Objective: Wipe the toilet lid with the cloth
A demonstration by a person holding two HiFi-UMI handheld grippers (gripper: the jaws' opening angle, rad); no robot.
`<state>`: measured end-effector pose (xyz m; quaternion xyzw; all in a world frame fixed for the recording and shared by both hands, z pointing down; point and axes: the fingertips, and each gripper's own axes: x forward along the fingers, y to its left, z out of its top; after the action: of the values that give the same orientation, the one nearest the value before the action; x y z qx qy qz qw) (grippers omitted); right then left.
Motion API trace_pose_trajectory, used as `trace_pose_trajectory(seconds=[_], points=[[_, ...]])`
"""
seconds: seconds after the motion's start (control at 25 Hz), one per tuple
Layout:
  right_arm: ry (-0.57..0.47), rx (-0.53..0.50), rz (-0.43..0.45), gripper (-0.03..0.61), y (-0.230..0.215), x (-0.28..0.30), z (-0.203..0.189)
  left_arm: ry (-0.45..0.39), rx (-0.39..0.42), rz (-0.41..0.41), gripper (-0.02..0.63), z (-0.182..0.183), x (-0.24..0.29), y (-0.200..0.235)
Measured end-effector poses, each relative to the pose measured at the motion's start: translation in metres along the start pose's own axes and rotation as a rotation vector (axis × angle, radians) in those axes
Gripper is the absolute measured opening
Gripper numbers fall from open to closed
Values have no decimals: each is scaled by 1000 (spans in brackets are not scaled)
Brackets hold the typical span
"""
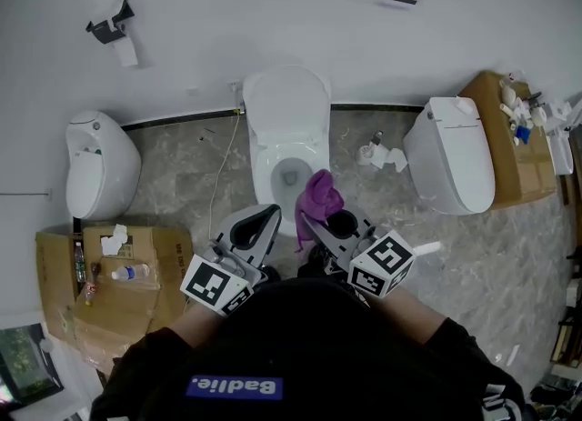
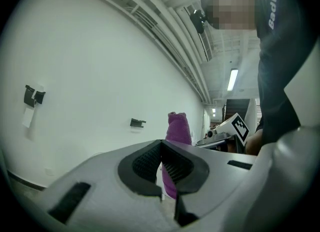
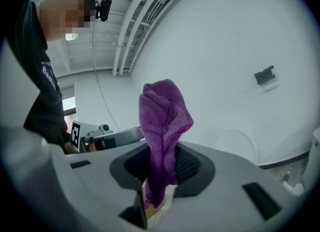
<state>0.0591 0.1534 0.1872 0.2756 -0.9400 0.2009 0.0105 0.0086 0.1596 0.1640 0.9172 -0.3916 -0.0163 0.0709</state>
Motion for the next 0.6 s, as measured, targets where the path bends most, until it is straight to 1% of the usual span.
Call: trace_pose_trajectory(seconds=[0.2, 0.36, 0.48, 0.6], points=[[-18, -3, 56, 98, -47, 13, 22, 24, -7, 71, 11, 1, 43, 21], [-28, 8, 83, 98, -71, 28, 30, 15, -1, 112, 11, 2, 64, 37], [-19, 7, 91, 98, -77, 38, 31, 12, -2, 120, 11, 4, 70, 50], [-18, -2, 76, 98, -80, 47, 35, 13, -2, 99, 11, 5, 73, 63]])
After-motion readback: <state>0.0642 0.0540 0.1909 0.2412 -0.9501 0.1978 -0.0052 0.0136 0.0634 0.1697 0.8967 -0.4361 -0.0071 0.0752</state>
